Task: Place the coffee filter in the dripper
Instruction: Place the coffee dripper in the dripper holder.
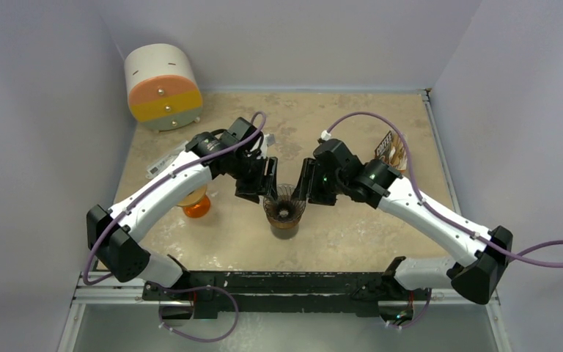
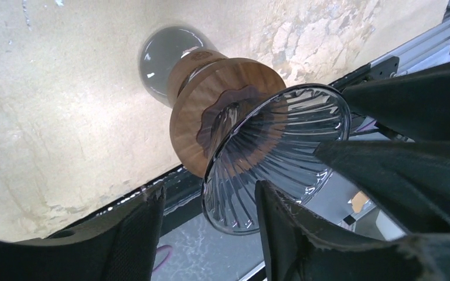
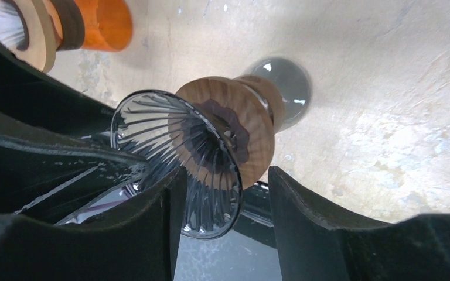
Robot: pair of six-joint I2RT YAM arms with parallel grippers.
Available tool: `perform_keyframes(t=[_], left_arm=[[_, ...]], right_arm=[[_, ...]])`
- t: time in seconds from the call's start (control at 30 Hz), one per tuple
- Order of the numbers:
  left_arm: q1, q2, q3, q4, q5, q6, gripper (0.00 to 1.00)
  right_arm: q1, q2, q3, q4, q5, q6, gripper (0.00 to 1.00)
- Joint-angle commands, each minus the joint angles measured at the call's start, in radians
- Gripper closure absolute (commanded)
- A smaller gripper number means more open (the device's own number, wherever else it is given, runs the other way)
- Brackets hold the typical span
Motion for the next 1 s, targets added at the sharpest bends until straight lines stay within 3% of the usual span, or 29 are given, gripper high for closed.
perform_keyframes(t=[0.0,0.47,0.63,0.73,0.97], left_arm=[[-0.004,-0.002,0.070,-0.047,-0.052,0.049,0.41],[-0.004,-0.036,0.171,-0.094,-0.180,0.173,0.22],[-0.003,-0.094,0.137,-0.040,-0.262,0.204,0.14],[-0.002,-0.104,0.139,-0.054,-0.321,0.200,0.13],[-0.002,-0.120,0.100,-0.030,-0.272,0.206,0.14]], right_arm=[[-0.026,-0.048,0.055,-0.058,0.067,-0.054,0.41],[-0.083,-0.066,0.200,-0.209,0.276,-0.280,0.10],[-0.101,-0.053,0.245,-0.269,0.383,-0.341,0.02],[-0.124,-0.041,0.279,-0.300,0.467,-0.378,0.01],[-0.215,-0.041,0.278,-0.262,0.555,-0.530,0.01]])
